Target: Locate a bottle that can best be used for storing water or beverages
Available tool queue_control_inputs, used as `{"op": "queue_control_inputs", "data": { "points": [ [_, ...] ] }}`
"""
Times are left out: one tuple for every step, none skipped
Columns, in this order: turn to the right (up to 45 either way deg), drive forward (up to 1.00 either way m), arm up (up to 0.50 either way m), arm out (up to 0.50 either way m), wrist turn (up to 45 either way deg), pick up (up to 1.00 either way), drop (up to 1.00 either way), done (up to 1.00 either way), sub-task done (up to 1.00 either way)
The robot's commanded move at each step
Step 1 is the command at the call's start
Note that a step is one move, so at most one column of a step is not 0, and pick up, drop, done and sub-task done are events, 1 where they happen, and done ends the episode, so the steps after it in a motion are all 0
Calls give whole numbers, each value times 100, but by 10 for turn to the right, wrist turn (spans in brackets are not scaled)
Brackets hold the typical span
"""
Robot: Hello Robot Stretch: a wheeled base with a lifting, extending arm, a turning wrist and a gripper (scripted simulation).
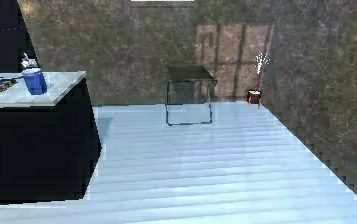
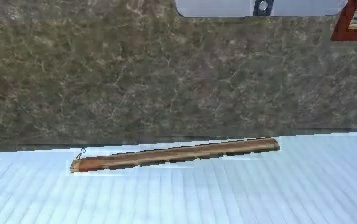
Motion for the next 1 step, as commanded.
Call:
{"op": "queue_control_inputs", "data": {
  "points": [
    [-120, 0, 0, 0, 0, 0, 0, 0, 0]
  ]
}}
